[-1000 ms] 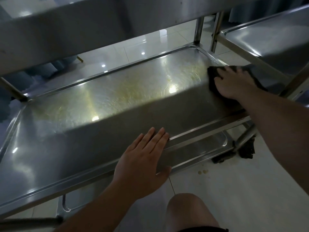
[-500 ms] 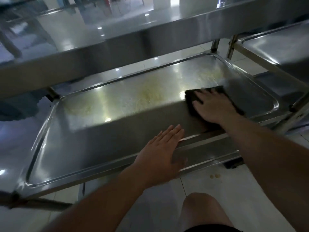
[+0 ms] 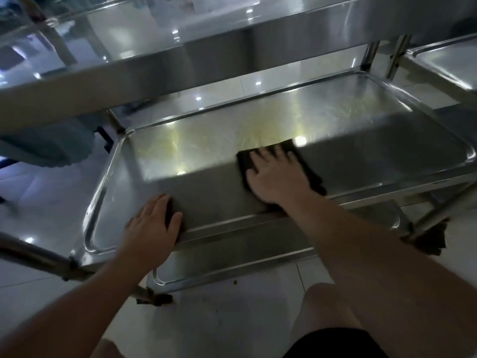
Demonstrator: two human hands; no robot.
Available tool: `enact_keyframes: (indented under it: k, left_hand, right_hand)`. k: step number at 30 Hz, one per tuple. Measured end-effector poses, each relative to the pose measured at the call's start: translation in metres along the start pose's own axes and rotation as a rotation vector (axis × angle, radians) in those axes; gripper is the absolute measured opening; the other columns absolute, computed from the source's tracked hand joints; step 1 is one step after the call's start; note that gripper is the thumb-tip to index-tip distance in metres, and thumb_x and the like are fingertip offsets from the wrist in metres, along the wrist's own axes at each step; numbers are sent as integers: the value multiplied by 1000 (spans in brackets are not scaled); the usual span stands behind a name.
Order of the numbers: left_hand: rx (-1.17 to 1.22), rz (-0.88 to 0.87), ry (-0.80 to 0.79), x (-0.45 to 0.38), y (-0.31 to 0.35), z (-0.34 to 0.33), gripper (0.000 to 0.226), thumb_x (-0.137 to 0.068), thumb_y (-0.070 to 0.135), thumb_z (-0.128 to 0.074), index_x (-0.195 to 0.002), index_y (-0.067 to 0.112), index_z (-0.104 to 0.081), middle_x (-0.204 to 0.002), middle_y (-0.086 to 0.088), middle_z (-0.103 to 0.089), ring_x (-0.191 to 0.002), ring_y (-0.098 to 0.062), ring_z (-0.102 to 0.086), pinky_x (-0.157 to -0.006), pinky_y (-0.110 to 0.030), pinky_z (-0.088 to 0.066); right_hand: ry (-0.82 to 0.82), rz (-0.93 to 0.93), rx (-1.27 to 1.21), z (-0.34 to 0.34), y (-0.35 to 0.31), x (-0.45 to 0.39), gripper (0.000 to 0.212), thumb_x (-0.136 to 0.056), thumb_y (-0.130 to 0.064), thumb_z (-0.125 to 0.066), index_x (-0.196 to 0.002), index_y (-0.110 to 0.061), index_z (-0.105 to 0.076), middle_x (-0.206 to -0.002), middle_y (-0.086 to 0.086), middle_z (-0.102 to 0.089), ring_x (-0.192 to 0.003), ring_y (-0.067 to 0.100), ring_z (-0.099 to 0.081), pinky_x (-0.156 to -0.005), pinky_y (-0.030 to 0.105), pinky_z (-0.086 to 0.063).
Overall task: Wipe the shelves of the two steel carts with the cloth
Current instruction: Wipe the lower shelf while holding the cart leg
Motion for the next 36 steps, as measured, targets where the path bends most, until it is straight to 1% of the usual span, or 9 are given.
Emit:
enact_keyframes:
  k: [4, 11, 15, 18, 23, 25, 28, 32, 36]
  left_hand:
    - [-18, -15, 4, -4, -2, -1, 63, -105, 52, -42, -159, 21, -36, -165, -3, -38, -149, -28, -40, -120, -50, -34]
    - [-3, -121, -14, -3, -35, 0, 65, -106, 59, -35, -165, 34, -29, -171, 8, -29, -154, -22, -33, -126, -50, -24]
    - [11, -136, 36, -4, -34, -7, 67, -104, 62, -35, -164, 32, -32, -171, 7, -31, -153, -22, -34, -126, -47, -24]
    - [9, -149, 77, -4, -36, -9, 67, -104, 62, -35, -164, 31, -33, -171, 7, -31, -154, -20, -34, -125, -44, -23]
    - [132, -85, 123, -3, -40, -11, 69, -105, 53, -41, -164, 20, -26, -167, -3, -35, -152, -25, -35, -124, -47, -29]
    - [179, -77, 151, 0, -40, -12, 69, -105, 47, -44, -163, 18, -24, -164, -6, -34, -150, -26, -34, -122, -50, -32]
    - [162, -87, 141, 1, -41, -11, 65, -102, 52, -36, -156, 17, -35, -153, -6, -44, -141, -27, -42, -117, -47, -36]
    - [106, -100, 153, -1, -42, -15, 66, -100, 55, -31, -150, 15, -47, -149, -7, -50, -137, -28, -44, -117, -48, -37]
    - [66, -111, 193, 0, -40, -18, 67, -100, 52, -30, -147, 10, -52, -145, -11, -54, -133, -32, -49, -115, -50, -40]
  right_hand:
    - [-61, 113, 26, 1, 0, 5, 71, -98, -64, -13, -165, -41, -11, -174, -14, -2, -161, 19, 1, -128, 45, 2]
    - [83, -436, 2, 44, 129, 16, 66, -104, -54, -18, -165, -30, -17, -174, -2, -11, -159, 33, -8, -127, 57, -8]
    - [83, -597, -68, 37, 97, 4, 68, -104, -52, -18, -167, -28, -12, -175, -1, -5, -160, 36, 0, -127, 57, -2]
    - [92, -429, -55, 12, 7, -16, 68, -103, -51, -20, -167, -26, -14, -175, -3, -7, -160, 35, -2, -127, 55, -3]
    - [-13, 40, -46, -42, -152, -25, 66, -104, -52, -18, -166, -29, -14, -175, -4, -5, -161, 28, 2, -128, 51, 3]
    - [-66, 148, -54, -46, -168, -24, 64, -104, -53, -20, -166, -34, -18, -175, -8, -6, -161, 23, 1, -128, 48, 5]
    - [-70, 165, -28, -36, -138, -25, 65, -102, -58, -22, -164, -39, -20, -174, -12, -10, -161, 19, -4, -128, 46, 1]
    - [42, -121, 47, -1, -21, -29, 65, -105, -56, -22, -166, -31, -18, -174, -6, -13, -159, 28, -12, -128, 51, -10]
    - [90, -609, -54, 17, 51, -7, 70, -101, -54, -14, -166, -31, -12, -175, -4, -6, -160, 32, -2, -127, 56, -4]
Point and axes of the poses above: each hand's wrist, its own x-axis away from the middle knuckle, its own z-axis out of the back of the hand, y = z × x, the point moved 1 cm from there along -x, towards the middle knuckle
